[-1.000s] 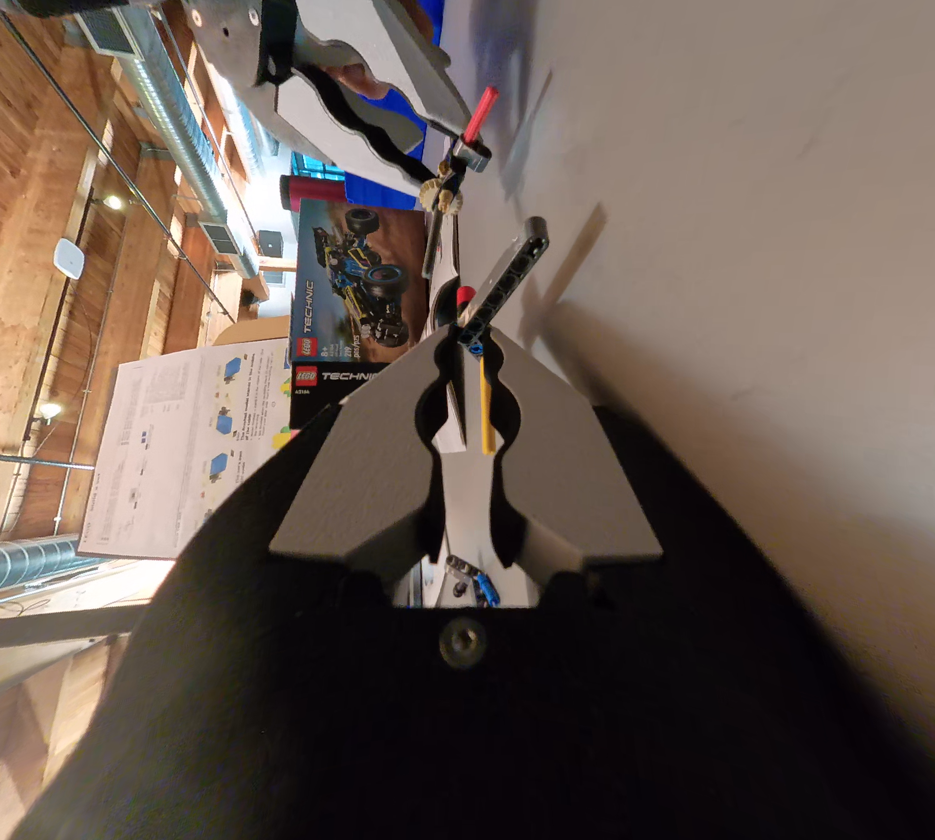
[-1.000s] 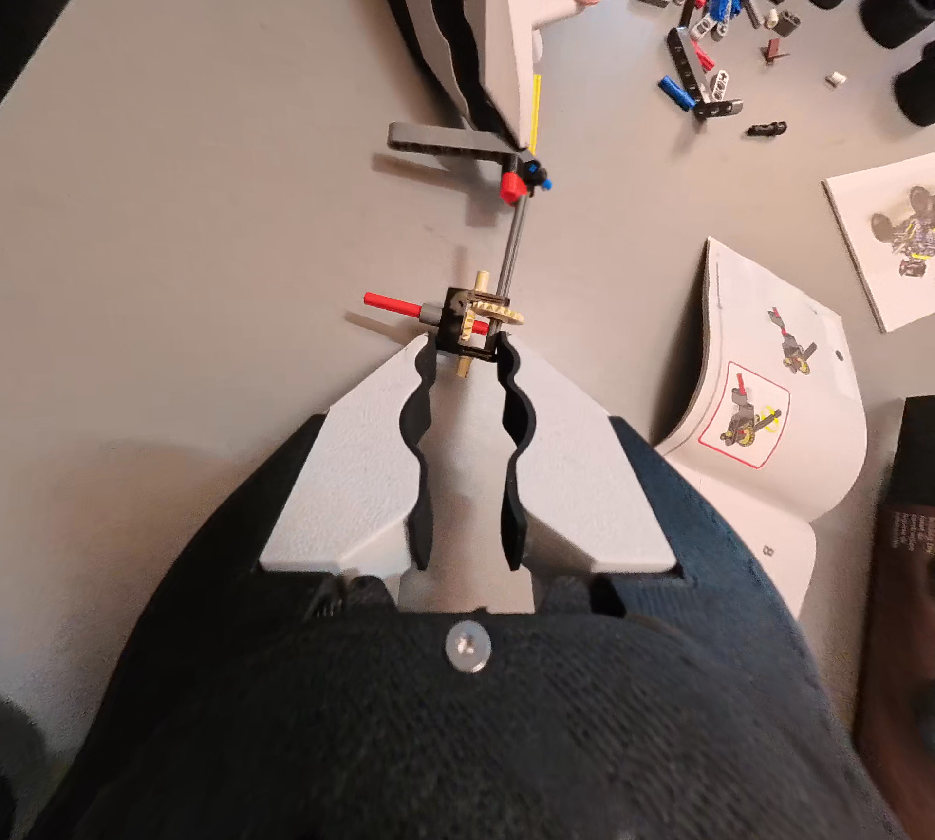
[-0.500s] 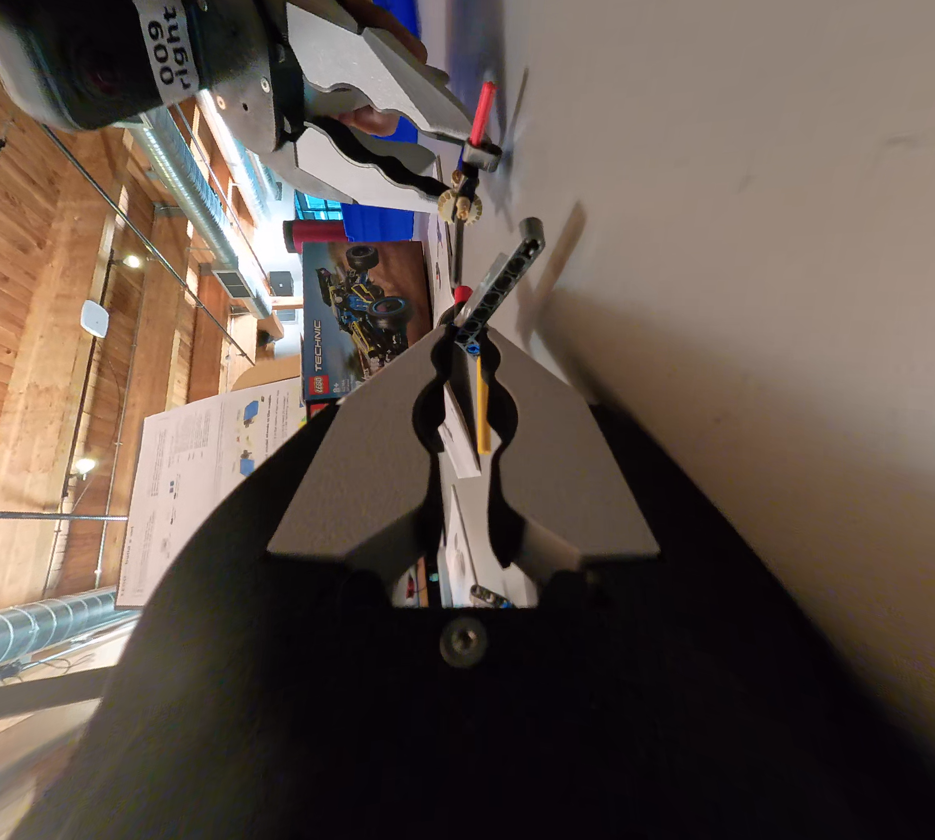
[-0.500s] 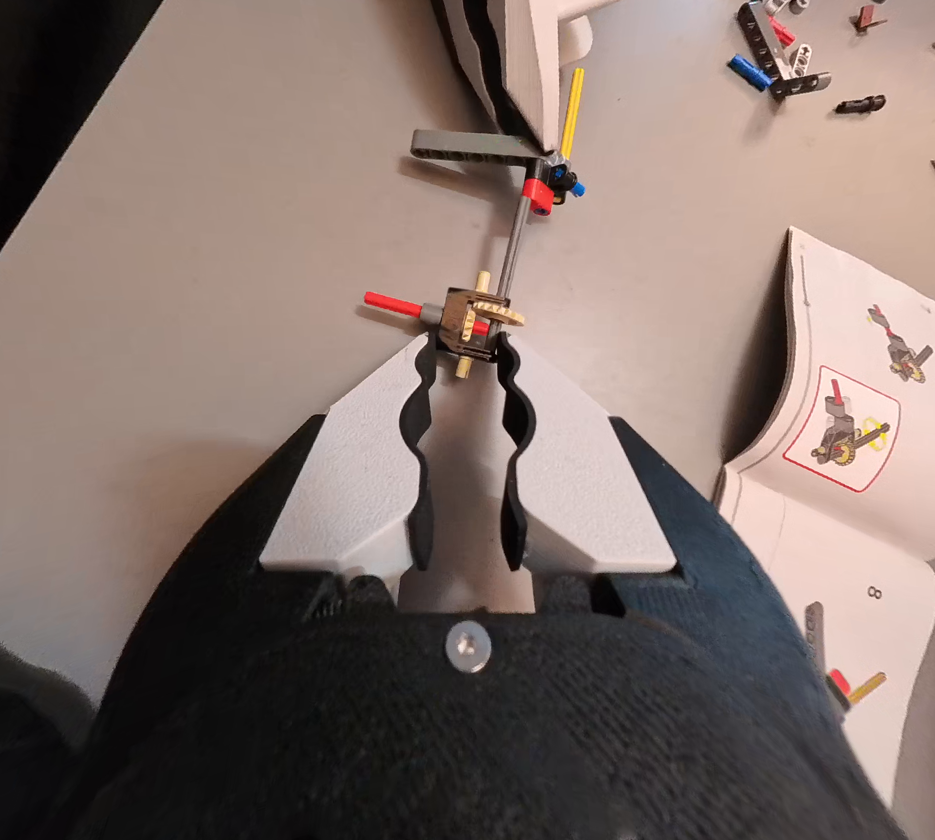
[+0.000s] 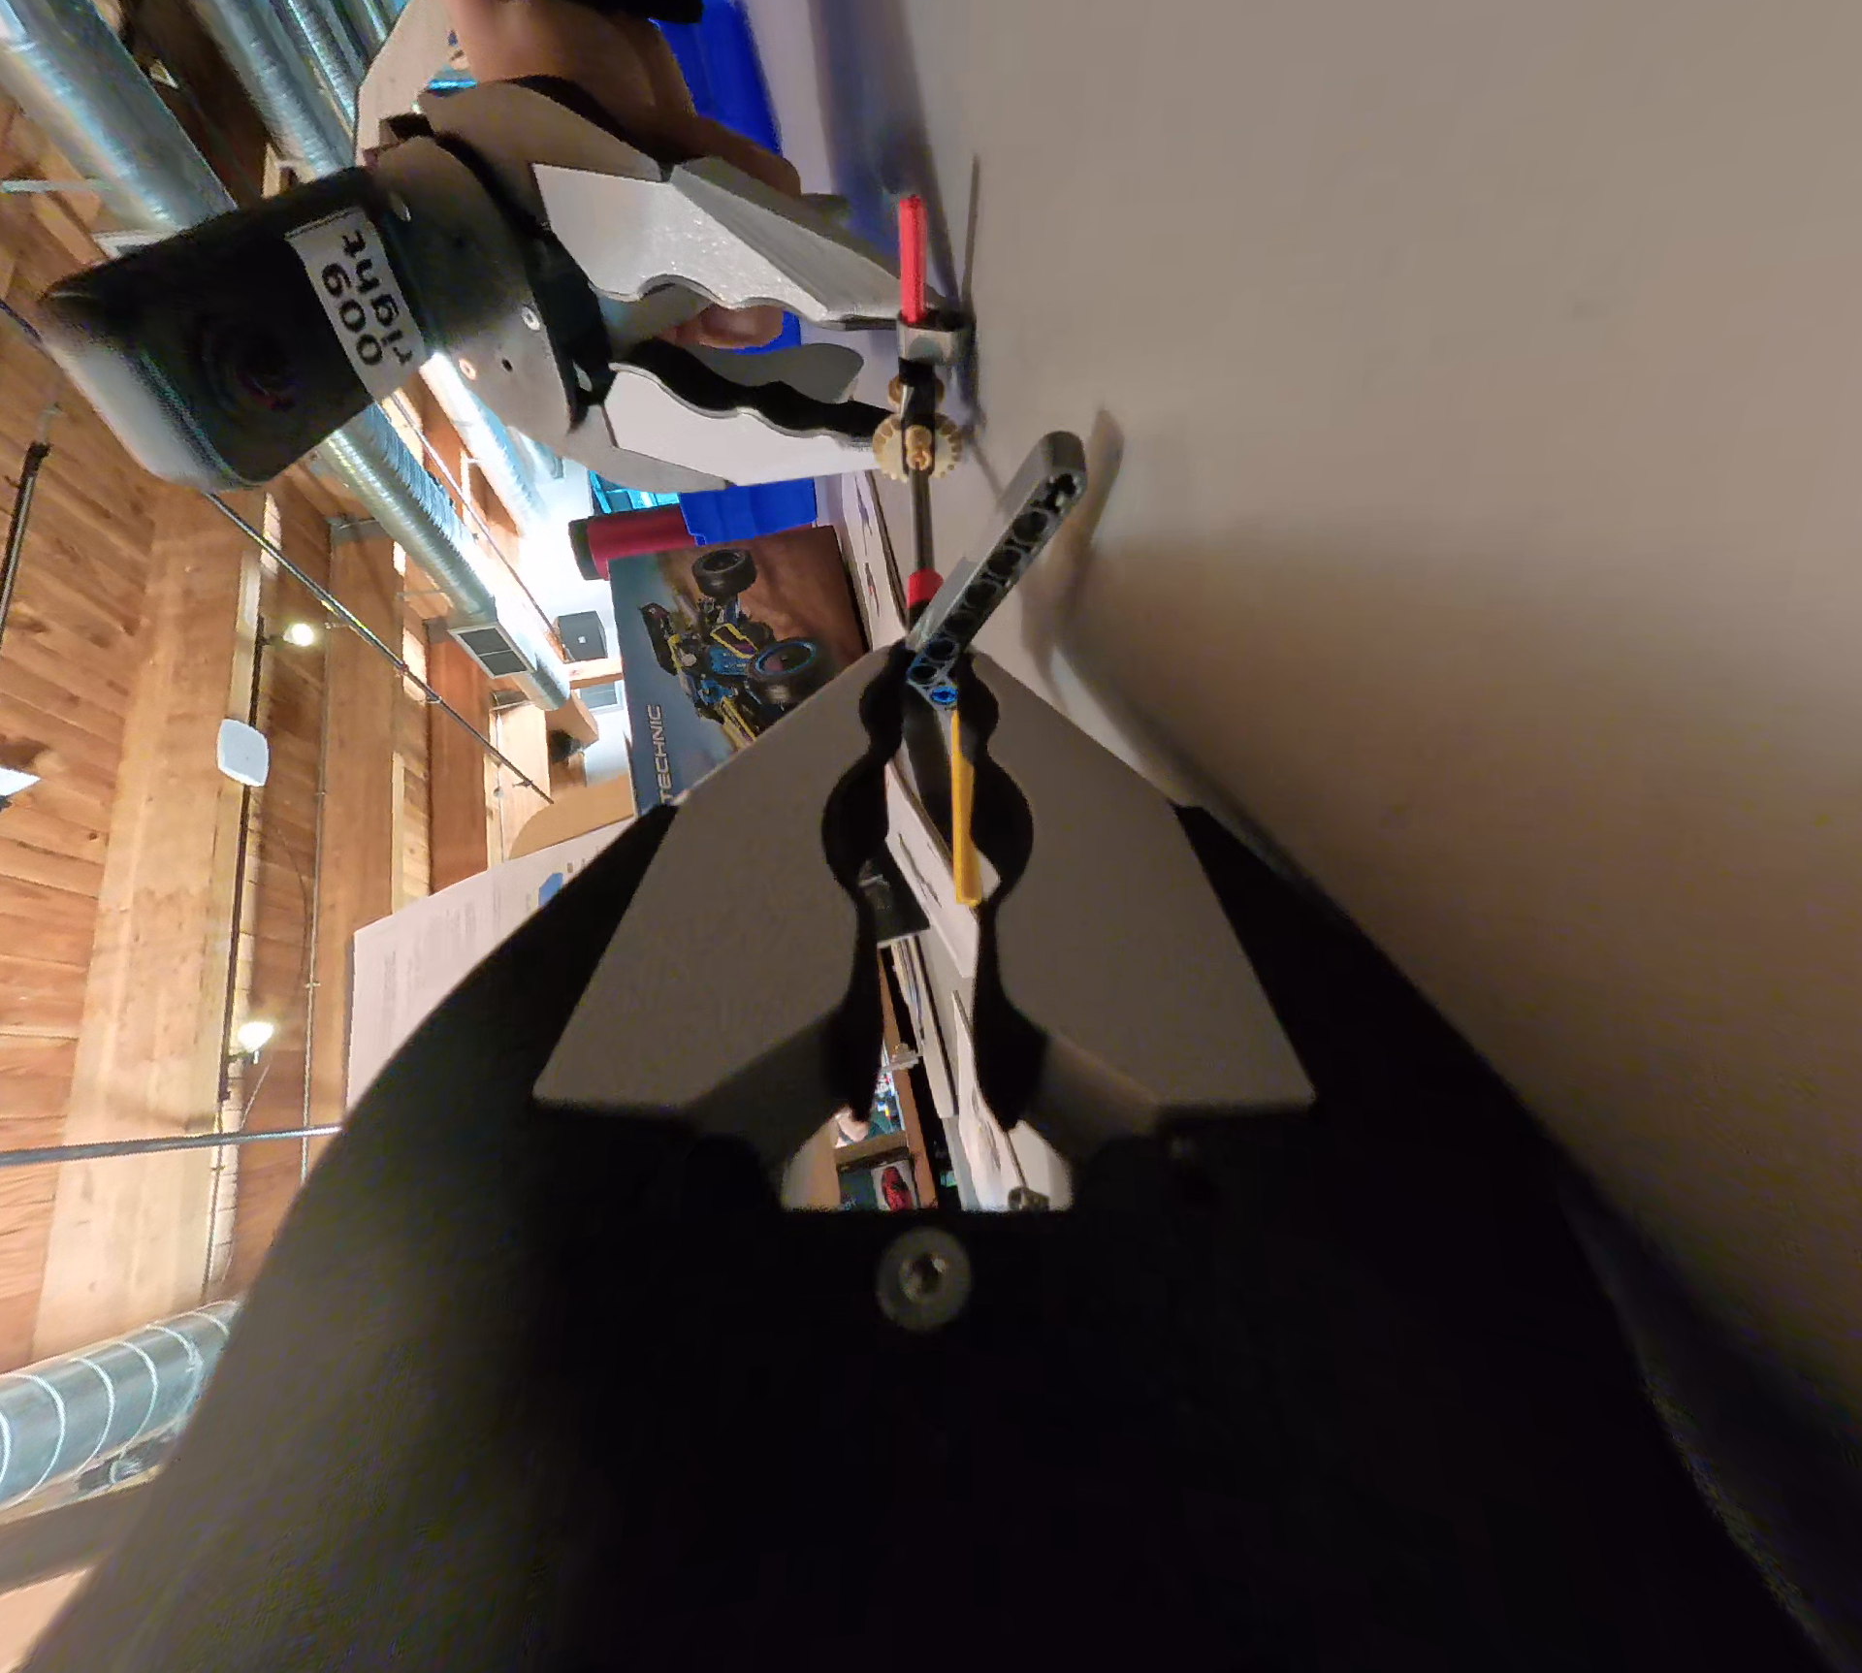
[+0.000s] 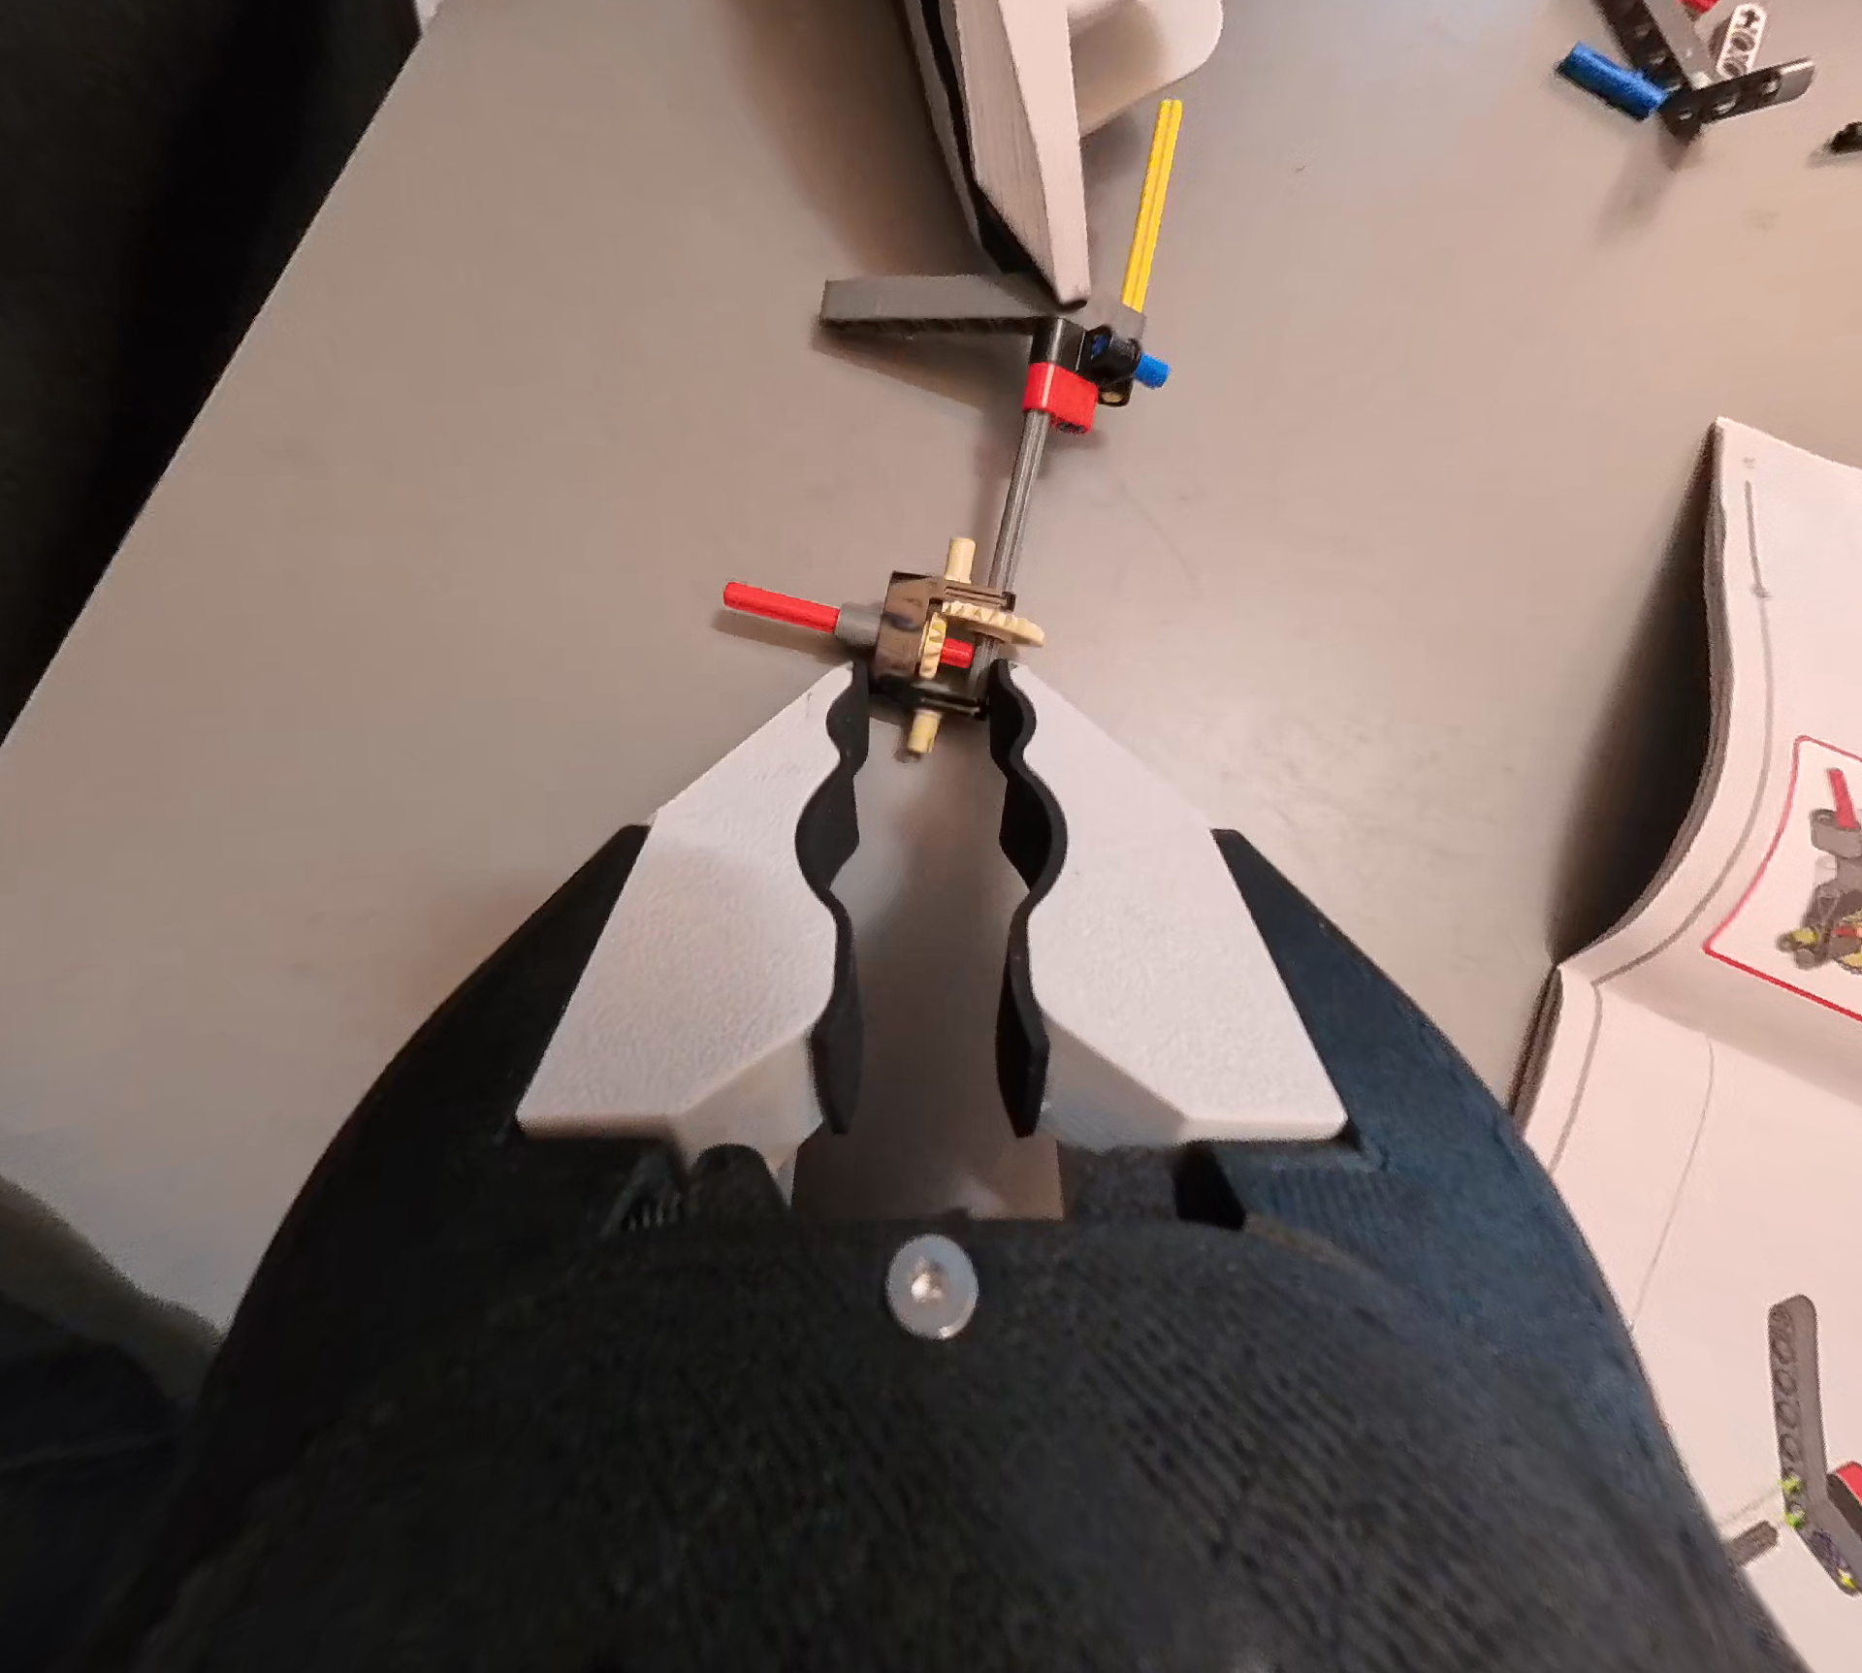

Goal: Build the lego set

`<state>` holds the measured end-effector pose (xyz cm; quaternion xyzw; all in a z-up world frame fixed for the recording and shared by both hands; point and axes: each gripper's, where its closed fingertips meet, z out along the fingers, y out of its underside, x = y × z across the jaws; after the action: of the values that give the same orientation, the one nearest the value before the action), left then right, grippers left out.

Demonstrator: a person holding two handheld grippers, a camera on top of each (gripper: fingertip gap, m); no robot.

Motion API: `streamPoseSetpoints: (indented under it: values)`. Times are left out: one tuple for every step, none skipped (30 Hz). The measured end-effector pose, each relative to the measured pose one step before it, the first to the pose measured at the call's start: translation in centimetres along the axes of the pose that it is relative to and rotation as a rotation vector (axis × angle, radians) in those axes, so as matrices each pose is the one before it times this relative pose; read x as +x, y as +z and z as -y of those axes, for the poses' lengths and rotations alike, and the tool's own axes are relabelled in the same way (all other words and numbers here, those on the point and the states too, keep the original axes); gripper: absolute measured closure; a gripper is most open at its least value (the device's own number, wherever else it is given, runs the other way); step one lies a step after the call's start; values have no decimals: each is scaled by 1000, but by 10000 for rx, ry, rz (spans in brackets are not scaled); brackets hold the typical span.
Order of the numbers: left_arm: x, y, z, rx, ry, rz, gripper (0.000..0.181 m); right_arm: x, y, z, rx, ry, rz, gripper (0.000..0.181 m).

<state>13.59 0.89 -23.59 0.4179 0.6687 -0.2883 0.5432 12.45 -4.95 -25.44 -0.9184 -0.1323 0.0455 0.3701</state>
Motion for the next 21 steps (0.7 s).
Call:
streamPoseSetpoints:
  values:
    - [4, 23, 17, 5, 48, -24, 175, -38, 59, 34, 22, -35, 14, 160]
    - [-33, 2, -17, 5, 38, -1, 175, 65, -17, 80, 36, -57, -49, 160]
    - [-76, 9, -57, -9, -9, 7, 175, 113, -28, 114, 61, -25, -73, 160]
    - [-104, 17, -29, 13, -20, 11, 175, -10, -19, 214, 154, 36, 32, 160]
    - [-106, 54, 37, 36, 25, 0, 175, 2, -1, 301, 207, 25, 43, 160]
    - [-102, 95, 83, 46, 36, -24, 175, 4, 59, 168, 98, 16, 30, 160]
    - [-84, 169, 133, 53, -12, -50, 175, -2, 116, 164, 56, -18, 12, 160]
    - [-114, 191, 198, 69, -46, -40, 175, 42, 145, 276, 75, -83, -54, 159]
    - [-121, 222, 254, 86, -57, -26, 175, 1, 184, 450, 129, -123, -63, 159]
    - [-48, 213, 172, 46, -65, -62, 175, 16, 221, 383, 67, -144, -107, 159]
    - [118, 182, -30, -32, -66, -130, 175, 186, 196, -368, -364, -171, -229, 159]
    - [162, 109, -231, -90, -35, -79, 175, 335, 176, -211, -163, -238, -354, 160]
    - [114, 18, -197, -39, -42, -5, 175, 214, 173, -102, -72, -141, -244, 160]
    - [111, -19, -128, -15, -142, -3, 175, 95, 141, -12, -44, -141, -148, 160]
    - [1, -23, -215, -87, -261, 14, 175, 251, 77, 44, -10, -232, -280, 160]
    - [-50, -39, -224, -80, -266, -4, 175, 263, 28, 87, 37, -150, -271, 160]
    - [-2, -29, -186, -62, -154, -37, 175, 150, 54, 69, 16, -50, -146, 160]
    - [-8, -13, -179, -85, -102, -44, 175, 115, 99, 20, -11, 17, -96, 160]
    - [-22, -12, -143, -67, -126, -35, 175, 137, 71, 24, -11, -22, -99, 160]
    - [-32, -7, -160, -68, -209, -63, 175, 167, 46, 30, -31, -118, -148, 160]
    - [-7, -9, -161, -70, -331, -127, 174, 150, 39, 31, -47, -113, -164, 160]
